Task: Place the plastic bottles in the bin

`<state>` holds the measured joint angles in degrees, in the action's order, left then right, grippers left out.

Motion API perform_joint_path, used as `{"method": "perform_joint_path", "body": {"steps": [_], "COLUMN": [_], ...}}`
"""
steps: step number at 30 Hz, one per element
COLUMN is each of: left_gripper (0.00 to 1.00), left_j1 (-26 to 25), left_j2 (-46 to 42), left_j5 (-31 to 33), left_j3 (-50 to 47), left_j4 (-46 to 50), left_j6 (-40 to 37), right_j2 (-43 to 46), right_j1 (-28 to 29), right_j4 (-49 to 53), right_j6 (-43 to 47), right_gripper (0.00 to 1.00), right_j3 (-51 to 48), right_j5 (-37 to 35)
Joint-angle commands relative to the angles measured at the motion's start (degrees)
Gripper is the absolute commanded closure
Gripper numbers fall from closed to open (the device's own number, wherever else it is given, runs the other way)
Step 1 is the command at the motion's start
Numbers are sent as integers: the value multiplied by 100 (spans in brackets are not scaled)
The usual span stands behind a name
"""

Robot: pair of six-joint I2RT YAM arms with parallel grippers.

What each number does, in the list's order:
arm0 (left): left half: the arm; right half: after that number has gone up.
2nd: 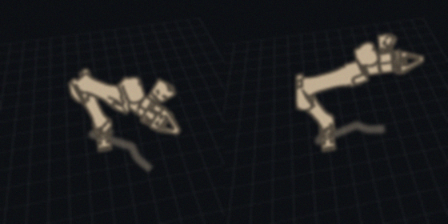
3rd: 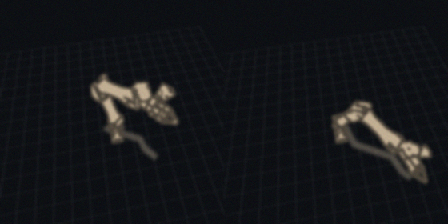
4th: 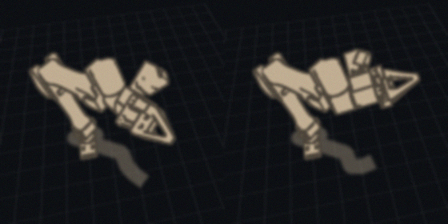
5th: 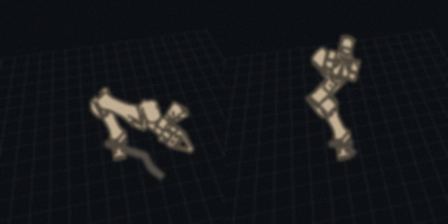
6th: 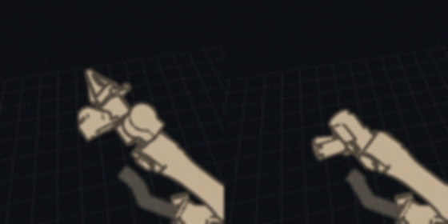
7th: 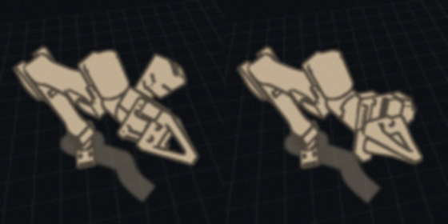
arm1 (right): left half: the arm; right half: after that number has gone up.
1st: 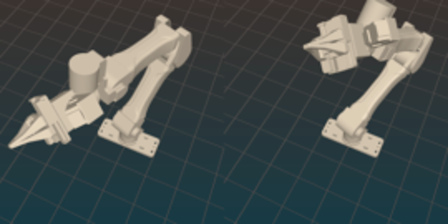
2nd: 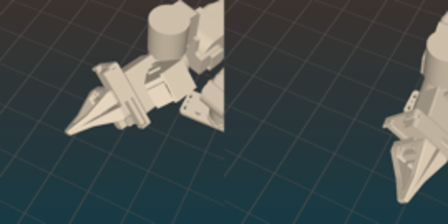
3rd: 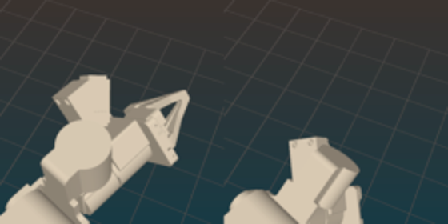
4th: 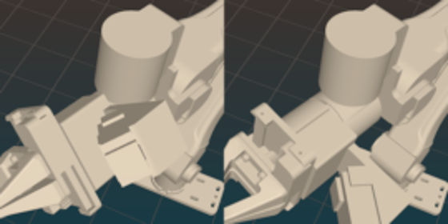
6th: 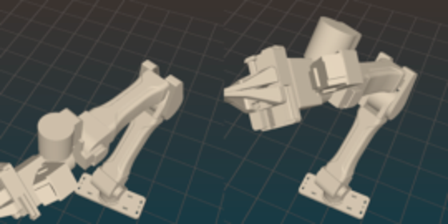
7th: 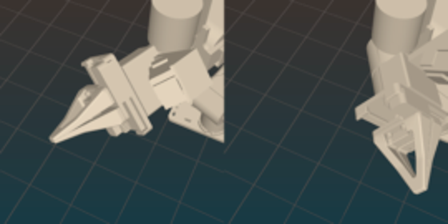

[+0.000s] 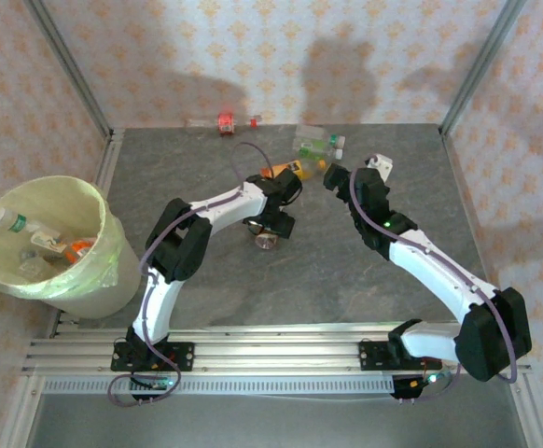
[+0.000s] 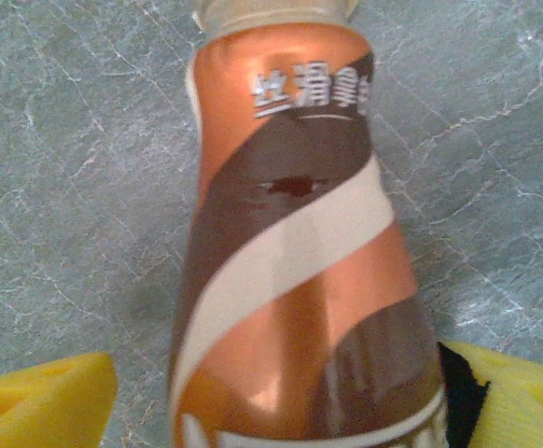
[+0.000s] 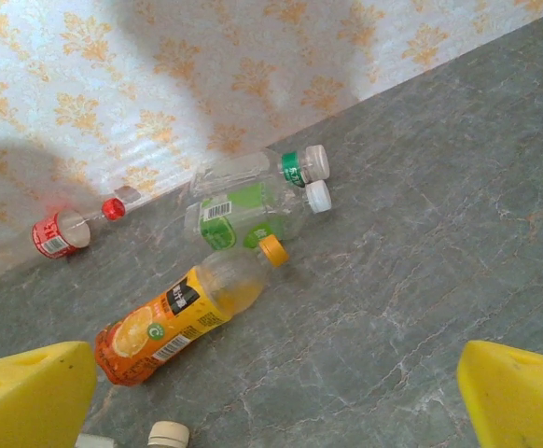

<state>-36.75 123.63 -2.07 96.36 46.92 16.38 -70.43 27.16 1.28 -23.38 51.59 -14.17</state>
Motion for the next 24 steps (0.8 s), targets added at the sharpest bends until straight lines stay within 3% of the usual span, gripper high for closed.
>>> {"method": "perform_joint_path", "body": {"steps": [1, 7, 17, 24], "left_gripper": [14, 16, 39, 48], "left_j1": [-8, -21, -25, -25], "left_j2": [144, 171, 192, -42], "left_j5": [7, 110, 218, -5], "left_j3": [-80, -222, -271, -270], "left_j4": [-36, -27, -37, -242], "left_j6": [-12, 29, 101, 146], "right_j2": [43, 65, 74, 91], "right_j1": [-35, -35, -43, -40], "right_j4": [57, 117, 91, -31], "right_j6": [-71, -96, 57, 210], "right_gripper": [1, 1, 1, 1], "right_j3": [44, 9, 26, -21], "right_j5": [-181, -261, -94, 106]}}
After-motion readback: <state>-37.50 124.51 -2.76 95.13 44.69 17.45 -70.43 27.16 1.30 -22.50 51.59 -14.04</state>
